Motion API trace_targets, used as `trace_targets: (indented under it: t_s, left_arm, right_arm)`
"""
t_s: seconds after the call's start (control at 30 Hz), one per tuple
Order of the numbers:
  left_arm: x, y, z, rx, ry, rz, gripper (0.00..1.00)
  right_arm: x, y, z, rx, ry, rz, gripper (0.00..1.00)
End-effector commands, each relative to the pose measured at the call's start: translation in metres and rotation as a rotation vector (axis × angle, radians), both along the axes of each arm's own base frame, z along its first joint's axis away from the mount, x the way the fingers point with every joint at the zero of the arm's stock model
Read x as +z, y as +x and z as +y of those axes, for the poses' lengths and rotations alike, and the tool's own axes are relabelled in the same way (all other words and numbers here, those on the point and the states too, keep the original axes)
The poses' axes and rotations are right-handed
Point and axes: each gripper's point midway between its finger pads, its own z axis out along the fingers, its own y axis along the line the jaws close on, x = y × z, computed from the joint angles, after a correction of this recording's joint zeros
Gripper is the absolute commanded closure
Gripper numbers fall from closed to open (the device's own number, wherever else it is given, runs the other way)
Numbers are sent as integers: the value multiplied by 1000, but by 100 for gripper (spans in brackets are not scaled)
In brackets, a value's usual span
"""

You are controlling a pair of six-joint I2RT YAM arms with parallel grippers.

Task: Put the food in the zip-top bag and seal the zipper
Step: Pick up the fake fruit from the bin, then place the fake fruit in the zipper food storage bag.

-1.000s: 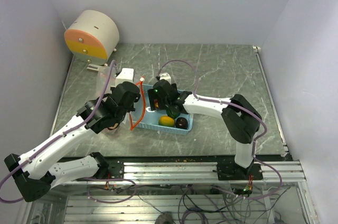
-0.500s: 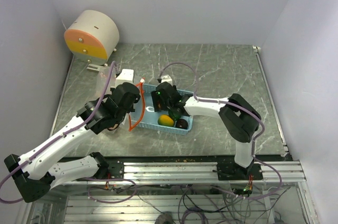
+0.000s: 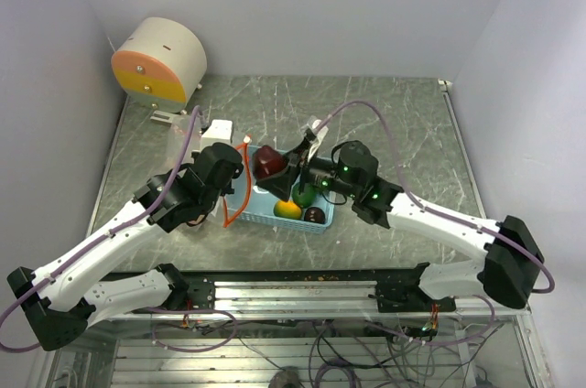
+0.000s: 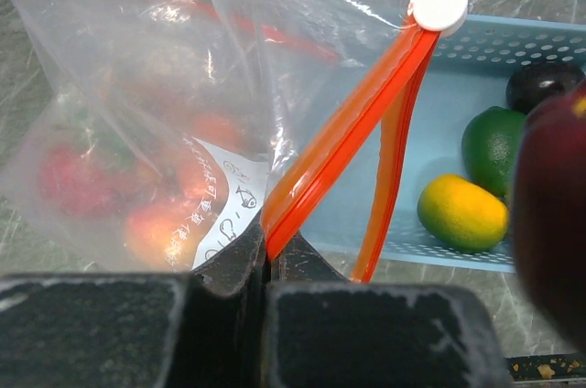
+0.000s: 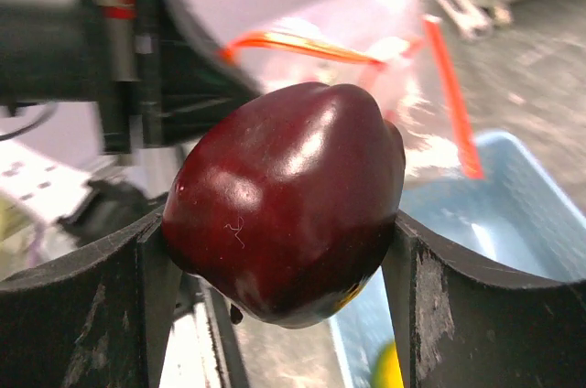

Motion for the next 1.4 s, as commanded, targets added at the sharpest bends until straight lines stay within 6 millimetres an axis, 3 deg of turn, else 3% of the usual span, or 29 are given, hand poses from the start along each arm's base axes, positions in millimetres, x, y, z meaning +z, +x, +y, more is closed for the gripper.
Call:
trace_targets:
  t_s: [0.0,0.2,0.37,0.5,0.6,0.73,0.87,0.9,1.03,1.23,1.3,1.37]
  left_arm:
    - [17,2,-10,-36,-66,-28,93]
    - [37,-7,-22,-115,-168,-55,93]
    - [58,-20,-23,-167,-246,-81,93]
    - [70,-32,-28,-228,-320,-93,93]
    - [72,-36,-35,-263,-367,-96,93]
    - [74,-37,-48,-297,-436,-110,93]
    - [83,-33,-53,-293,-502,-159,93]
    - [84,-32,-51,-282,-506,-169,93]
    - [87,-25,-39,-213,-501,-212,93]
    - [75,-16,-20,-111,-412,-215,93]
    - [71,-15,-13,-85,-383,-210,93]
    - [68,-16,-7,-63,-363,-210,93]
  right_arm:
    - [9,-52,36,350,122,-25,50]
    - [9,-48,71,399,169,-14,51]
    - [-4,-22,80,286,153,10,51]
    - [1,10,75,99,120,3,50]
    - [17,31,81,-27,66,-31,42]
    - [23,36,94,-133,-53,-76,26]
    - [15,31,89,-194,-209,-107,2]
    - [15,29,85,-210,-226,-114,0]
    - [17,11,63,-197,-249,-126,0]
    - [61,-34,38,-32,-118,-184,0]
    - [79,-42,20,-43,-50,-195,1]
    - [82,-41,0,-113,-21,-179,3]
